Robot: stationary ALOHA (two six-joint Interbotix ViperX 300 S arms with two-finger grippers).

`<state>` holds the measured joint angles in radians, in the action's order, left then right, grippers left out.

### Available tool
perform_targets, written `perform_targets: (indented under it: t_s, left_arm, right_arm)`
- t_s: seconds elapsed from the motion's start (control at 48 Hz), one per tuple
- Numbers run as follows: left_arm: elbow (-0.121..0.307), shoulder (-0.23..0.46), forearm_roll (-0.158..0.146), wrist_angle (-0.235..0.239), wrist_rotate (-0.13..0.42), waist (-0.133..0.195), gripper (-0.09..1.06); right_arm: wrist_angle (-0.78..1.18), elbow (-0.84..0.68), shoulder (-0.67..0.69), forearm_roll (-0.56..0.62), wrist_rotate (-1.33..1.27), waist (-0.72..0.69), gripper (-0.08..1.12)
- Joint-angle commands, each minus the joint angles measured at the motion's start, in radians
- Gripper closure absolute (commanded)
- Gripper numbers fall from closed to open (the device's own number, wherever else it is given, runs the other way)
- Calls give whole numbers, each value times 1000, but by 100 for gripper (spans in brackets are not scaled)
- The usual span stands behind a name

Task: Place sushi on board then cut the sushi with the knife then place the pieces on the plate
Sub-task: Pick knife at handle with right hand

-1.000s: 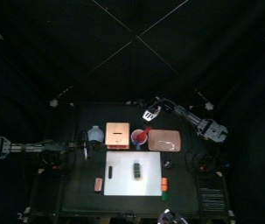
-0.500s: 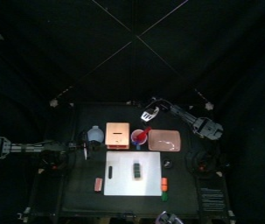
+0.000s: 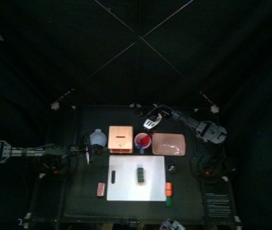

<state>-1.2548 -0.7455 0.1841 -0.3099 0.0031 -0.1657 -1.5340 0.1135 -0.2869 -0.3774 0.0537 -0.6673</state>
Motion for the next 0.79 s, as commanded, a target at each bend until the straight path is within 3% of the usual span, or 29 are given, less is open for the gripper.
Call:
perform_targets:
  t_s: [0.021,0.646,0.792]
  left_arm:
    - [12,3,2,-5,0,-3,99]
    - [8,3,2,-5,-2,-3,99]
    - [6,2,2,-5,-2,-3,99]
  right_arm:
    - [-2,5,26,-2,3,3,19]
    - [3,15,18,11,3,6,20]
    - [3,17,17,11,3,11,26]
